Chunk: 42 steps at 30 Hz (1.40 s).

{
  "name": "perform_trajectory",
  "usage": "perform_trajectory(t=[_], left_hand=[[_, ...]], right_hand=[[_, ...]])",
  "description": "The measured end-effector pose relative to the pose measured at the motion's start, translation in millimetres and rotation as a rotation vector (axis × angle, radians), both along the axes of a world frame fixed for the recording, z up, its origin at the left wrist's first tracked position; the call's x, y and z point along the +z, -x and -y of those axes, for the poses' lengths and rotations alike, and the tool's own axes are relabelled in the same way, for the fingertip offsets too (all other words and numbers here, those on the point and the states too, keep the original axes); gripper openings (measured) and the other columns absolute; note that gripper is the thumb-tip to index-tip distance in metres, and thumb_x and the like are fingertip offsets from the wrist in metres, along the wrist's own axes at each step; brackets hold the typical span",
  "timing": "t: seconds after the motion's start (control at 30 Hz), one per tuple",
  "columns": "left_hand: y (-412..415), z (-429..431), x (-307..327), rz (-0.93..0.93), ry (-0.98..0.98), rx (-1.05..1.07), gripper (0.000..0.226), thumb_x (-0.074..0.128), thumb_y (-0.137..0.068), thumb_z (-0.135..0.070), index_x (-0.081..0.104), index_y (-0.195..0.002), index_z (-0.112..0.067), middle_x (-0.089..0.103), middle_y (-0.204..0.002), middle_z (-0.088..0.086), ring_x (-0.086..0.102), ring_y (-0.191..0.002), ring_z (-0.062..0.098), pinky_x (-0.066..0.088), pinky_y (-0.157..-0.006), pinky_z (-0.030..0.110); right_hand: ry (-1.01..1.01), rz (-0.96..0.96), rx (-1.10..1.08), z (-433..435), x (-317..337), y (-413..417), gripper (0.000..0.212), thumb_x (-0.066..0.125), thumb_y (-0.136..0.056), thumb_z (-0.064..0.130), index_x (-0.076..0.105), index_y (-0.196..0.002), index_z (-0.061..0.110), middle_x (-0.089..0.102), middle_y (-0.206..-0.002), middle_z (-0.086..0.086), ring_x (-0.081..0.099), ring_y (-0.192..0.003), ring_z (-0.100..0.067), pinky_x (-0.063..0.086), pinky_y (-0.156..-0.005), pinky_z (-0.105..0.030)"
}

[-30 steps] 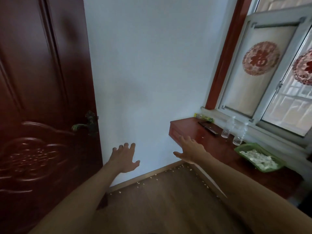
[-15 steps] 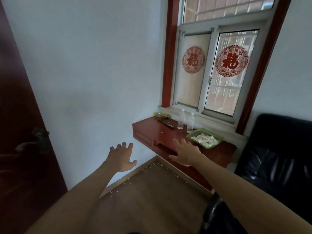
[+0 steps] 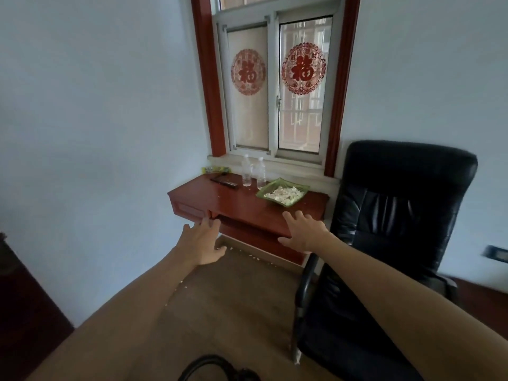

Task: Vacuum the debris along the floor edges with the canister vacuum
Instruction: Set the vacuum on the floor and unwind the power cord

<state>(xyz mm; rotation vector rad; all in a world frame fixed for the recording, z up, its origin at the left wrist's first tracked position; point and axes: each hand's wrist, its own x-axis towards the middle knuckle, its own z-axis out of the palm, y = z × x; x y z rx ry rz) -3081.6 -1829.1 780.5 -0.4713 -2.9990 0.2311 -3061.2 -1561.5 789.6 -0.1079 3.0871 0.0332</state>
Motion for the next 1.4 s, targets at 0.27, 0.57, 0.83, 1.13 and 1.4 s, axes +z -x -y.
perform_trajectory(t=[0.27, 0.57, 0.83, 1.13, 1.4], left_hand=[[62, -8, -30, 0.059, -0.033, -0.174, 0.068, 0.053, -0.086, -0.058, 0.037, -0.138, -0.016, 0.051, -0.129, 0.011, 0.052, -0.119, 0.031, 0.046, -0.097, 0.047], [150, -7, -62, 0.171, 0.065, -0.393, 0.074, 0.049, -0.089, -0.061, 0.031, -0.144, -0.014, 0.048, -0.134, 0.011, 0.051, -0.120, 0.031, 0.044, -0.098, 0.047], [137, -54, -101, 0.278, 0.101, -0.563, 0.076, 0.053, -0.089, -0.059, 0.029, -0.145, -0.014, 0.049, -0.133, 0.011, 0.052, -0.119, 0.029, 0.044, -0.098, 0.046], [94, -78, -186, 0.418, 0.110, -0.578, 0.080, 0.053, -0.089, -0.058, 0.023, -0.149, -0.014, 0.046, -0.140, 0.012, 0.051, -0.124, 0.029, 0.042, -0.102, 0.047], [66, -53, -294, 0.646, 0.199, -0.493, 0.081, 0.050, -0.092, -0.058, 0.017, -0.152, -0.015, 0.041, -0.146, 0.014, 0.047, -0.130, 0.032, 0.040, -0.104, 0.049]], right_hand=[[0.020, 0.077, -0.208, -17, -40, 10, 0.081, 0.047, -0.093, 0.061, 0.014, -0.155, 0.020, 0.032, -0.152, -0.015, 0.043, -0.132, -0.038, 0.047, -0.098, -0.050], [0.109, 0.153, -0.468, 13, -90, 15, 0.081, 0.046, -0.095, 0.059, 0.012, -0.156, 0.017, 0.032, -0.153, -0.017, 0.043, -0.132, -0.039, 0.046, -0.096, -0.049], [0.179, 0.214, -0.656, 4, -119, -28, 0.081, 0.048, -0.096, 0.058, 0.012, -0.156, 0.018, 0.033, -0.152, -0.016, 0.043, -0.133, -0.038, 0.045, -0.099, -0.048], [0.268, 0.314, -0.714, -14, -206, -73, 0.078, 0.047, -0.096, 0.057, 0.013, -0.155, 0.018, 0.037, -0.149, -0.015, 0.044, -0.131, -0.037, 0.045, -0.097, -0.048], [0.395, 0.532, -0.745, 28, -324, -102, 0.069, 0.056, -0.094, 0.043, 0.021, -0.150, 0.020, 0.041, -0.144, -0.010, 0.046, -0.129, -0.034, 0.044, -0.096, -0.047]])
